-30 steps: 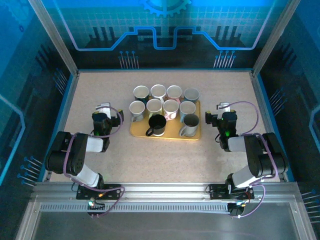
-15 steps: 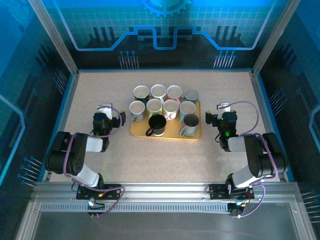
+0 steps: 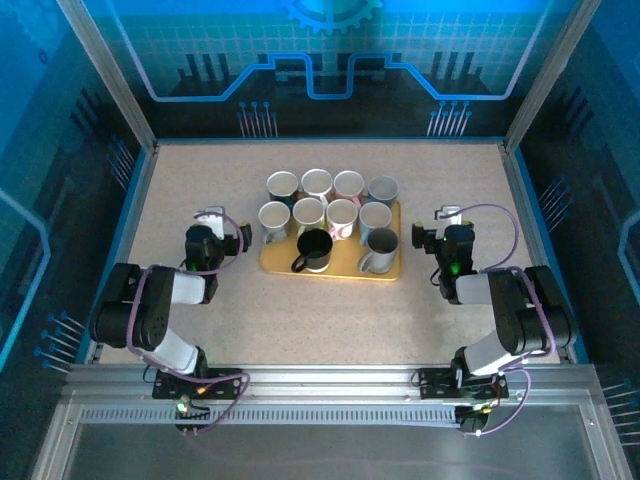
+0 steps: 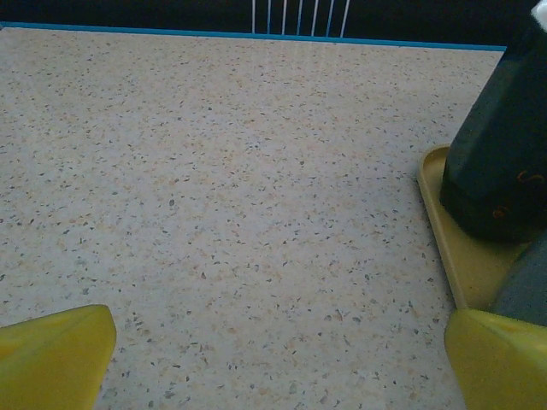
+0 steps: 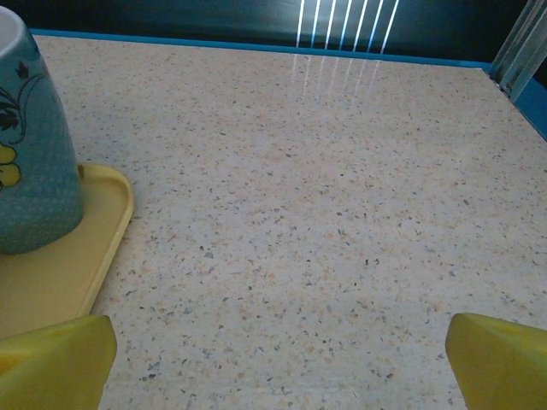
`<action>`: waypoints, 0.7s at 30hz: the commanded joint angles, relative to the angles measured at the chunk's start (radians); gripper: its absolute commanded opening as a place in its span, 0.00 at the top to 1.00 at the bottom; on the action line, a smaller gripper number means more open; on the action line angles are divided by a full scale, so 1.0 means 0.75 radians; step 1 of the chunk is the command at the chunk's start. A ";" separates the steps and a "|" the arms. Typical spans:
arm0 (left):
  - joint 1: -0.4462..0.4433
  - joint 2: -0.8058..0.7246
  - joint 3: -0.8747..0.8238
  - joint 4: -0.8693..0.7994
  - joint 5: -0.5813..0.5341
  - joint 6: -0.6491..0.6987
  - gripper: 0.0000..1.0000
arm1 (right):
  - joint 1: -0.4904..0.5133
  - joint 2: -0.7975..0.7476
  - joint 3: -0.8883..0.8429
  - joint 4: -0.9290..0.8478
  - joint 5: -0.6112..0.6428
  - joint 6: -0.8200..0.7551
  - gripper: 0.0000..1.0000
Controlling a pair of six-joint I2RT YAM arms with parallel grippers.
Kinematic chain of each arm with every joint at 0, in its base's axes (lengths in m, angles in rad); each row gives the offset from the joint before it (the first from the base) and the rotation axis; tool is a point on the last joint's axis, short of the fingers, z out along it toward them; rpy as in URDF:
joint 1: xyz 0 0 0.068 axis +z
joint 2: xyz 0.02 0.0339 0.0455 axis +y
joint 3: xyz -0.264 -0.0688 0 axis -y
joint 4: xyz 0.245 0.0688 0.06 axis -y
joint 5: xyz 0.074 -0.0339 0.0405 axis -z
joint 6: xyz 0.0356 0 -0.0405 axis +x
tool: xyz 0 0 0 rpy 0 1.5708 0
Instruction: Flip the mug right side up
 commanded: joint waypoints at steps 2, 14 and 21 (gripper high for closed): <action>0.010 -0.010 0.030 -0.006 0.065 0.009 0.01 | -0.010 0.000 0.042 -0.009 -0.131 -0.047 0.00; 0.011 -0.010 0.024 0.005 0.064 0.011 0.01 | -0.010 -0.001 0.044 -0.017 -0.180 -0.068 0.00; 0.011 -0.010 0.024 0.005 0.065 0.011 0.01 | -0.012 0.000 0.048 -0.021 -0.188 -0.065 0.00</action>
